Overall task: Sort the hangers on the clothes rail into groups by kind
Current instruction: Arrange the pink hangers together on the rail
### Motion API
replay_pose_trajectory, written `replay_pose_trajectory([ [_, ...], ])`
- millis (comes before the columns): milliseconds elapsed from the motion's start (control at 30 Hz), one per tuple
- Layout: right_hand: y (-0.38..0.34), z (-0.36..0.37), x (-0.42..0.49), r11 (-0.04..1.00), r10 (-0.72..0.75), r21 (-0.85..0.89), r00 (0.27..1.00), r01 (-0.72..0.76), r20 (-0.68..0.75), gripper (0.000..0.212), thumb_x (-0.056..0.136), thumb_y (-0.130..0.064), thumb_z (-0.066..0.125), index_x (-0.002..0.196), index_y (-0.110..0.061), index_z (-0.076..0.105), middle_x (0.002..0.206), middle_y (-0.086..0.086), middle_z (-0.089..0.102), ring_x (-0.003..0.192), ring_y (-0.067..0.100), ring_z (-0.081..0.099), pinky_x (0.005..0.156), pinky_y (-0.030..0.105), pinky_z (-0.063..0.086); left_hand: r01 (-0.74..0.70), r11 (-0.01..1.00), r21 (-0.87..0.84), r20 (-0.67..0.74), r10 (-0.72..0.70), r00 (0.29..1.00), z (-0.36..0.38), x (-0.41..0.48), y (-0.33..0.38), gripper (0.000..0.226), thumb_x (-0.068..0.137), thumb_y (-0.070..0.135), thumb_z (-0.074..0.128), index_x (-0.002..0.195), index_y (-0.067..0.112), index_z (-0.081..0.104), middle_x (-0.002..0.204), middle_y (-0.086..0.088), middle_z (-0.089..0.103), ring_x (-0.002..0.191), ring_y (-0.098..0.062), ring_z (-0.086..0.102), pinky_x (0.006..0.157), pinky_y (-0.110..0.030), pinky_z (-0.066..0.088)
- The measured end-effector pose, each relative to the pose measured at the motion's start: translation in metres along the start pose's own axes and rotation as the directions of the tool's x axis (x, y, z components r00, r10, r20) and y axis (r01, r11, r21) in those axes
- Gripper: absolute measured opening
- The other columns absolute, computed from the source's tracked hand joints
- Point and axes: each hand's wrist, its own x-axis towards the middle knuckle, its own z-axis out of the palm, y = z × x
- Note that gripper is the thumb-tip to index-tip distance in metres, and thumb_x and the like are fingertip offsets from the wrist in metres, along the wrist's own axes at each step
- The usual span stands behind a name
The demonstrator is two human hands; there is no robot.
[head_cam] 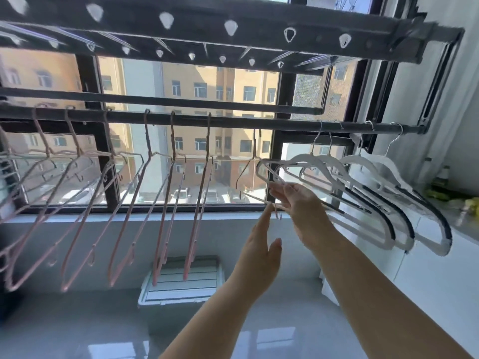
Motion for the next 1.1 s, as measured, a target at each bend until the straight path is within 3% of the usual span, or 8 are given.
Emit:
replay_pose_trajectory([
  [100,0.015,-0.008,-0.005,0.999,0.043,0.0,0.999,-0.043,0.011,0.031,0.1,-0.019,0.032,0.093,-0.021,0.062,0.108,-0.002,0.067,0.102,0.01,0.062,0.085,0.026,0.042,0.116,0.992,-0.056,-0.004,-0.116,0.993,0.0,-0.008,-0.014,0.064,0.092,0.009,0.043,0.142,0.034,0.012,0.145,0.009,0.028,0.133,-0.007,0.028,0.109,-0.028,0.026],
  [233,0.033,-0.023,-0.02,0.989,0.147,0.026,0.989,-0.148,0.024,0.033,0.099,-0.019,0.032,0.104,-0.01,0.063,0.103,0.0,0.071,0.09,0.005,0.068,0.074,0.017,0.043,0.176,0.984,-0.018,0.008,-0.176,0.984,0.005,-0.017,-0.033,0.063,0.091,0.012,0.047,0.143,0.027,0.014,0.147,0.005,0.029,0.132,-0.01,0.031,0.11,-0.028,0.025],
  [400,0.057,-0.051,-0.047,0.935,0.323,0.161,0.946,-0.316,-0.015,0.032,0.098,-0.019,0.036,0.098,0.0,0.061,0.074,0.007,0.074,0.062,0.014,0.066,0.072,0.027,0.05,0.346,0.938,0.023,-0.018,-0.346,0.938,0.002,-0.019,-0.07,0.058,0.089,0.007,0.047,0.141,0.014,0.022,0.147,-0.008,0.031,0.134,-0.021,0.03,0.113,-0.037,0.023],
  [633,0.061,-0.111,-0.089,0.843,0.461,0.305,0.887,-0.443,0.016,0.039,0.095,-0.018,0.038,0.099,0.011,0.062,0.04,0.003,0.049,0.037,0.01,0.043,0.082,0.041,0.055,0.464,0.8,0.381,-0.079,-0.472,0.878,-0.029,-0.031,-0.118,0.057,0.093,0.024,0.044,0.142,0.014,0.017,0.151,-0.011,0.014,0.14,-0.026,0.007,0.115,-0.038,0.008],
  [767,0.058,-0.125,-0.103,0.833,0.446,0.346,0.894,-0.432,0.043,0.042,0.07,-0.026,0.06,0.086,0.012,0.068,0.041,0.002,0.047,0.036,0.008,0.042,0.069,0.035,0.06,0.424,0.725,0.542,0.023,-0.517,0.855,-0.054,-0.046,-0.149,0.022,0.092,0.026,0.045,0.111,0.02,0.054,0.122,-0.005,0.056,0.119,-0.026,0.045,0.103,-0.038,0.031],
  [933,0.073,-0.128,-0.105,0.86,0.456,0.27,0.889,-0.433,-0.028,0.033,0.09,-0.019,0.047,0.084,0.003,0.071,0.06,0.007,0.065,0.049,0.011,0.059,0.066,0.028,0.059,0.501,0.861,0.086,0.143,-0.509,0.849,-0.083,-0.068,-0.144,0.021,0.09,0.003,0.048,0.074,0.012,0.057,0.071,-0.003,0.058,0.061,-0.003,0.058,0.075,-0.024,0.048],
  [1000,0.089,-0.126,-0.102,0.905,0.422,0.049,0.884,-0.422,-0.2,0.024,0.094,-0.016,0.046,0.095,-0.002,0.066,0.087,0.007,0.069,0.078,0.017,0.067,0.073,0.026,0.055,0.505,0.858,0.092,0.136,-0.514,0.847,-0.092,-0.074,-0.136,0.019,0.089,0.003,0.05,0.075,0.011,0.059,0.066,-0.001,0.055,0.053,0.0,0.054,0.058,-0.008,0.044],
  [1100,0.112,-0.116,-0.105,0.823,0.262,-0.348,0.843,-0.449,-0.47,0.033,0.091,-0.014,0.052,0.123,-0.006,0.051,0.123,0.012,0.053,0.117,0.028,0.049,0.087,0.031,0.038,0.512,0.852,0.108,0.141,-0.523,0.84,-0.096,-0.082,-0.128,0.012,0.089,0.004,0.051,0.085,0.004,0.062,0.065,0.0,0.054,0.046,0.004,0.051,0.048,-0.003,0.038],
])
